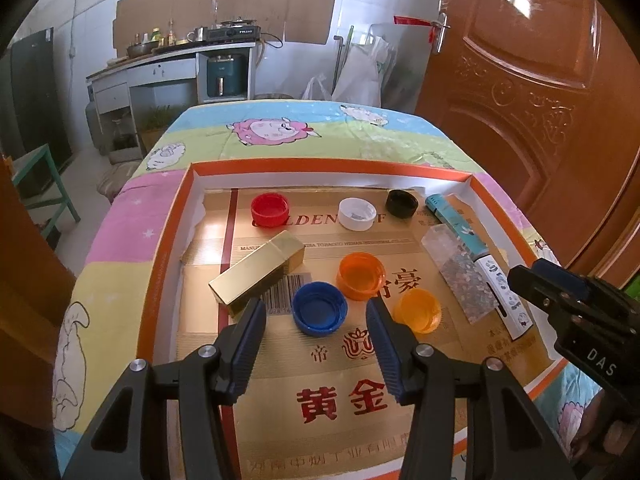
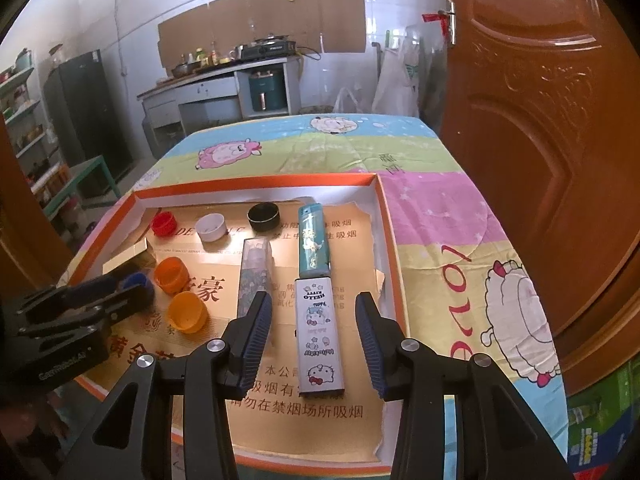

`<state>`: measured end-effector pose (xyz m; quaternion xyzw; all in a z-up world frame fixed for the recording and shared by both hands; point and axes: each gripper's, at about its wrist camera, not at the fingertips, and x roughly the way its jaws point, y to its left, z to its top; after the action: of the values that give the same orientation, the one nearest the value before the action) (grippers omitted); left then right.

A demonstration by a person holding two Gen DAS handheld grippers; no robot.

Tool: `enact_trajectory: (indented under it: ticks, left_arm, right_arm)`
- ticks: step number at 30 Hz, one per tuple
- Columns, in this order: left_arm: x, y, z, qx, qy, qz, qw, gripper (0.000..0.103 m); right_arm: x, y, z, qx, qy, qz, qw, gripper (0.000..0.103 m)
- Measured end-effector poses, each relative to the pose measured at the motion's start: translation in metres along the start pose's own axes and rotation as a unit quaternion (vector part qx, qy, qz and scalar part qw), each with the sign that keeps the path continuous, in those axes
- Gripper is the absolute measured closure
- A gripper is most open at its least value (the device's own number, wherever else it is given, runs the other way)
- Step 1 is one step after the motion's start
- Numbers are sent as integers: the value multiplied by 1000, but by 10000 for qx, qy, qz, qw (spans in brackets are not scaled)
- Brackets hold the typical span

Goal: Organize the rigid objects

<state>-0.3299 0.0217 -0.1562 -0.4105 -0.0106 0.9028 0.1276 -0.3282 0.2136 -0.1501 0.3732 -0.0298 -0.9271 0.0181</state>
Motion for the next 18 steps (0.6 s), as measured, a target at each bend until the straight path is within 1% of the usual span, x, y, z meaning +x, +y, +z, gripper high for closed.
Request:
enact_trajectory:
  ticks: [1,2,5,7,13,18]
  left_arm:
    - [-1,0,0,-7,-10,3,10000,51]
    - [-3,0,-1,-14,-25,9,10000,51]
    - [-9,1,-1,-13,-72,24,10000,51]
    - [-16,0,-1,0,-114,50,9999,51]
    - [-37,1,-2,52,-264,100,9996,51]
    - [-53,0,-8,24,-304,128,9995,51]
  right_arm:
    - [-1,0,0,7,-8,11,10000,56]
    - [-3,1,-1,4,-21,17,10000,51]
    - [-8,4,-2,-54,-87,26,9999,40]
    - [-13,5,-4,-71,-114,61,9999,36]
    - [-29,8,-6,-31,-214,63,9997,32]
    - [-44,10,-12,14,-192,47,9998,31]
